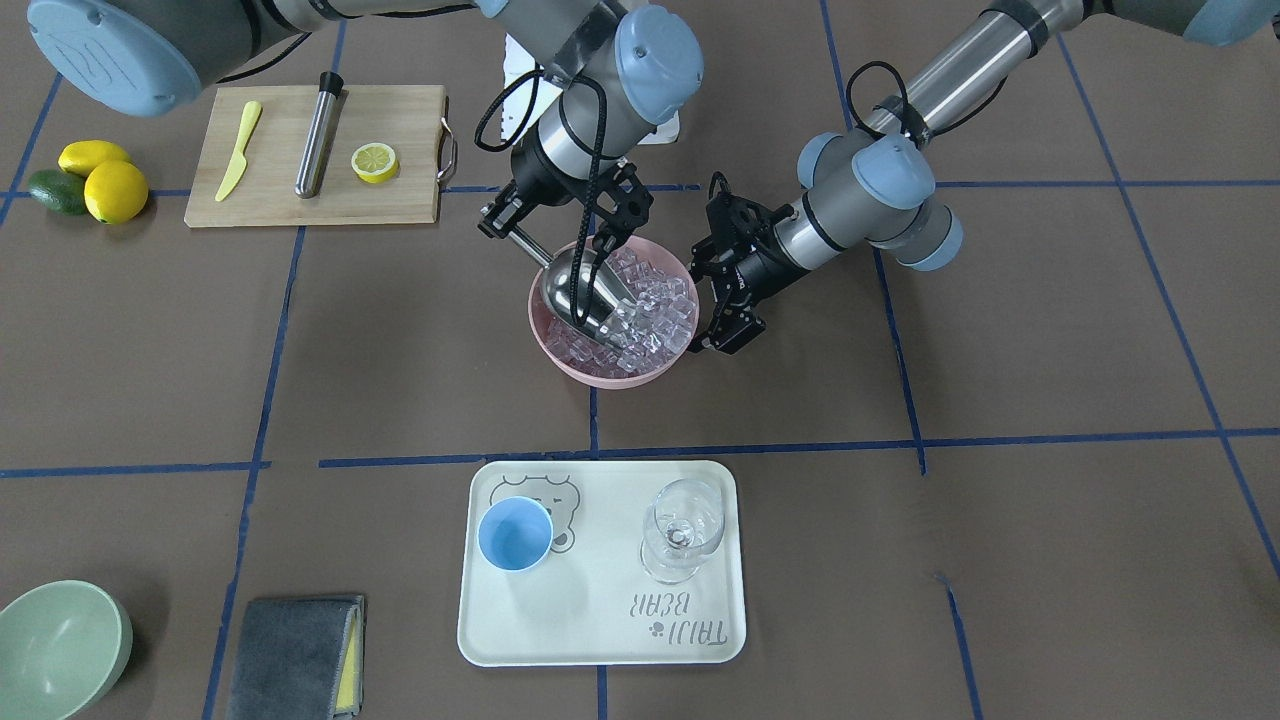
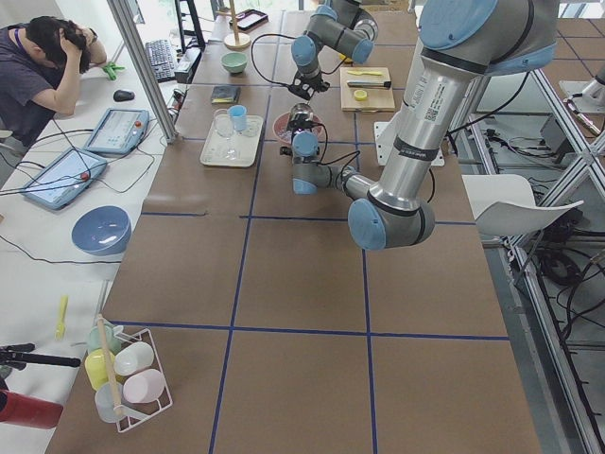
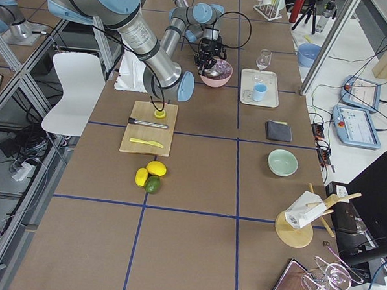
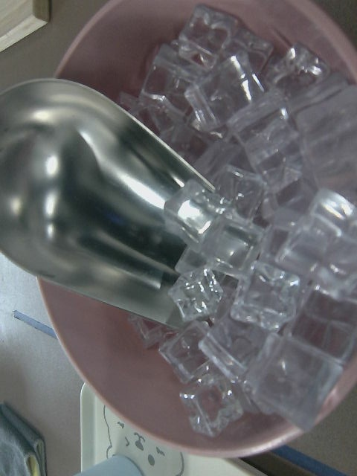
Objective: Put ice in cup with scoop
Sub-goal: 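Lower the scoop into the ice cubes with the right gripper, then scoop ice cubes and lift the filled scoop out of the bowl with the right gripper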
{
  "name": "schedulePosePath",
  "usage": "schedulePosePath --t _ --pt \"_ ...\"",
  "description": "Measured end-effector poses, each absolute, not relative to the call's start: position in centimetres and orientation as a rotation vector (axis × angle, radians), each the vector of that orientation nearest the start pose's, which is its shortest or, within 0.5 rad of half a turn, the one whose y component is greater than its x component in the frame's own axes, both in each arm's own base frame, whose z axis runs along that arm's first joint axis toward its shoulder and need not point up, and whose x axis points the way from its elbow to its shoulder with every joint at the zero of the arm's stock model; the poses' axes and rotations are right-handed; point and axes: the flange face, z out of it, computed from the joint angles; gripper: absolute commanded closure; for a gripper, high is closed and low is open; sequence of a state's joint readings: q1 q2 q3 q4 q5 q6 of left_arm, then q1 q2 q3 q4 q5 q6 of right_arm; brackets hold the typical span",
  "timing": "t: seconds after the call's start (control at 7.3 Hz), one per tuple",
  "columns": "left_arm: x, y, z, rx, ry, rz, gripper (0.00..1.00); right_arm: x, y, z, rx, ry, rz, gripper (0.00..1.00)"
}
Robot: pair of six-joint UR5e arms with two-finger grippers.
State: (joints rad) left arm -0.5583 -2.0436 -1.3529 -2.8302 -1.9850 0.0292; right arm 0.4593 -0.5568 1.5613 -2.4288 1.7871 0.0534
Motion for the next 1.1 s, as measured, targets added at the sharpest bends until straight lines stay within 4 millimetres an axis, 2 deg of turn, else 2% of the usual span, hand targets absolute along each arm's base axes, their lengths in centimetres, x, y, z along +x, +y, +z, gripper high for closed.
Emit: schedulePosePath --t 0.41,0.82,1.1 --pt "51.9 -43.4 34.7 1.238 1.064 1.129 0.0 -56.9 -40.2 15.5 0.061 -0.313 -1.073 1.0" --pt "51.8 -43.5 34.8 1.238 1.063 1.128 0.0 -54.4 -38.8 18.2 0.139 -0.365 -1.079 1.0" --pt "51.8 -43.5 34.7 1.239 1.064 1.128 0.0 -53.5 -38.3 19.1 0.193 -0.404 -1.082 1.0"
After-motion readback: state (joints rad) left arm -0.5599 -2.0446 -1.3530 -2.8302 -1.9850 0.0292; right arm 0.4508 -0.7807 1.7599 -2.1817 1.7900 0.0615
